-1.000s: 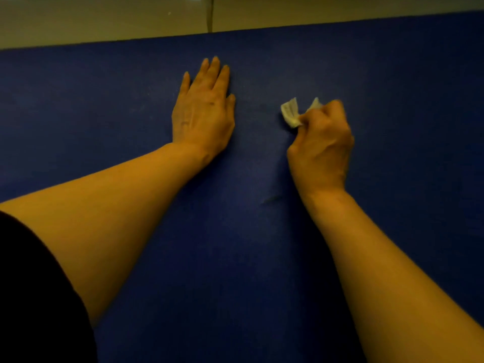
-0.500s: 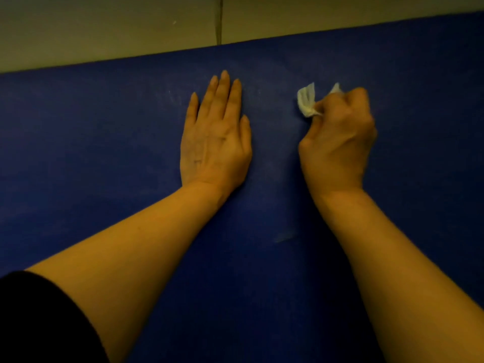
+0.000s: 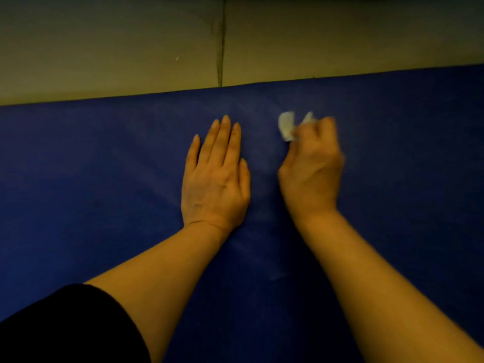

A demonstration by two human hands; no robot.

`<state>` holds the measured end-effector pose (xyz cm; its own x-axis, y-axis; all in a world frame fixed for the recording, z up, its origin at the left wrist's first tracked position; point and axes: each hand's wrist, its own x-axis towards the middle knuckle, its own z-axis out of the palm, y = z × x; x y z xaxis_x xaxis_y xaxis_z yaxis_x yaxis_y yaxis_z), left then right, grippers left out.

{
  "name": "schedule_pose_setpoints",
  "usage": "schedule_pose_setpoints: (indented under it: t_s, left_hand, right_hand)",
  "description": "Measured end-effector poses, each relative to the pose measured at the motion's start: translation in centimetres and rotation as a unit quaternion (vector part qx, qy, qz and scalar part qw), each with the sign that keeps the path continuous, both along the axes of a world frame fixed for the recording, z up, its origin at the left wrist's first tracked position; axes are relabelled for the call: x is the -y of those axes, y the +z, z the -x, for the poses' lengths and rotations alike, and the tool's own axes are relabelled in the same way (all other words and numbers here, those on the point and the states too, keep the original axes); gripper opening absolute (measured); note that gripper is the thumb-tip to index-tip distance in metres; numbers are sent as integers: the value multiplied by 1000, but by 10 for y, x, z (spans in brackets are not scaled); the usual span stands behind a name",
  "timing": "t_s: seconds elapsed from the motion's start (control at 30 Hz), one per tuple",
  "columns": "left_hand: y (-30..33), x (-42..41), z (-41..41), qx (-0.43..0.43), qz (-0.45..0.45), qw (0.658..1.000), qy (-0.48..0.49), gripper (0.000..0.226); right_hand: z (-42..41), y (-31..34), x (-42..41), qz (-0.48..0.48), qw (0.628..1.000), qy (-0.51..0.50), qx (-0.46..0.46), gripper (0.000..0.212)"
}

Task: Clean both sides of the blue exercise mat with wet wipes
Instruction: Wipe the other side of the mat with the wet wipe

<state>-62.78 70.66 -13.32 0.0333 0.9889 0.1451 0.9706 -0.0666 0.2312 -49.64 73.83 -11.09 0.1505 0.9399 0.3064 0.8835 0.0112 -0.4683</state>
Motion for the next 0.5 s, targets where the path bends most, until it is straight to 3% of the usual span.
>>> schedule_pose_setpoints:
  t_s: [0.13,0.2,0.27,0.4,0.5]
  left_hand:
    - [2,-3,1,1,12,1000,1,54]
    - [2,-2,1,-2,15,1000,-1,54]
    - [3,-3,1,-6,16,1000,-1,54]
    - [2,-3,1,-13,17,1000,-1,54]
    - [2,-3,2,-13,20,1000,-4,54]
  right_hand:
    - [27,-5,29,4,991,135,-25,31]
    - [10,-6,20,6,986,164,9,27]
    - [-12,-5,-1,-1,993,110,36,18]
    - [-15,-2,-30,7,998,-62,-32,12]
    - [26,-2,-21,-16,999,-2,-47,12]
